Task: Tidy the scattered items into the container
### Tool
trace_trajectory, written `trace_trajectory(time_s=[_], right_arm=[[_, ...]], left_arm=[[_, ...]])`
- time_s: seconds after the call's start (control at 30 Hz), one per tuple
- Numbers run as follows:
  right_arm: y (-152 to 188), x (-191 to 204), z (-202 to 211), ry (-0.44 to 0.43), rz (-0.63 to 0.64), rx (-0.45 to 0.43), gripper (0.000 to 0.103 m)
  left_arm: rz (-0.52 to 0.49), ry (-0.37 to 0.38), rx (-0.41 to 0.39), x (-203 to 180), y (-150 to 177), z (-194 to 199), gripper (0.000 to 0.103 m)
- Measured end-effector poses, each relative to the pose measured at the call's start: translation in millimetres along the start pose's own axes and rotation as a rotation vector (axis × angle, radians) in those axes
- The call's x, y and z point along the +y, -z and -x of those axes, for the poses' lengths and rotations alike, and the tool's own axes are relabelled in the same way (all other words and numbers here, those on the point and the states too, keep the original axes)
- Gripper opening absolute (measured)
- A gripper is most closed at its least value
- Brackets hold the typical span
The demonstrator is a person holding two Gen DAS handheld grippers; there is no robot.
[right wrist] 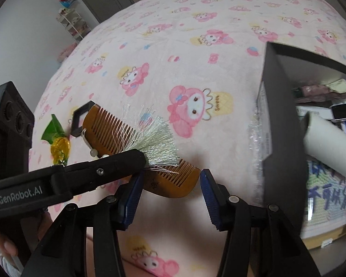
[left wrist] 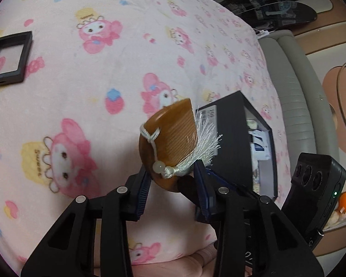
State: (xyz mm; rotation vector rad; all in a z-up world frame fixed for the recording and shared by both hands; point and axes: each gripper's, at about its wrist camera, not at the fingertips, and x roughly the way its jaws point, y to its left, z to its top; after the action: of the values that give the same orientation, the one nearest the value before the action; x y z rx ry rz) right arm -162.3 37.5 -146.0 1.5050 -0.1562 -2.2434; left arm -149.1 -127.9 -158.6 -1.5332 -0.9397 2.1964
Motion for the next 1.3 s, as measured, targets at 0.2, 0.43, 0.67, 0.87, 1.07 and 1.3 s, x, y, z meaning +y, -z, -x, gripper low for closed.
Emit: trace_trajectory(time_s=[0.2,0.43,0.67,0.87,1.07,1.3], right_arm=[[-0.6,-7.2,40.0,-0.027,0.023,-0.065,0.044],[5.5,-28.7,58.5,-0.05,-0.009,-0.088,0.044],[-0.7,-34.8,82.5,-0.095,-0.017,-0.133,0.044],[-4.5,-53.9,116.5,-0.081,-0.001,-0.19,0.044],[-5.0,-95.8,144.0,-0.017,-0.039,-0.227,0.044],[1.6,-130.0,144.2,-0.03,-0.109,-0.223,0.044]], left_arm=[[-0.036,0.037,-0.033,-36.9,1.8,5.7,0.035],[-0.06,0.025,-0.029,-62.4,9.8,0.2,0.035],[-0.105,0.054,-0.045,-99.8,7.1,11.3,0.034],[-0.187,0.11,-0.033,-152.3,4.4,0.6,0.033],[-0.236,0.141,0.013,-195.5,8.5,-28.8,0.032],[-0.226,0.117,0.027,-200.5,14.1,-44.7,0.032]])
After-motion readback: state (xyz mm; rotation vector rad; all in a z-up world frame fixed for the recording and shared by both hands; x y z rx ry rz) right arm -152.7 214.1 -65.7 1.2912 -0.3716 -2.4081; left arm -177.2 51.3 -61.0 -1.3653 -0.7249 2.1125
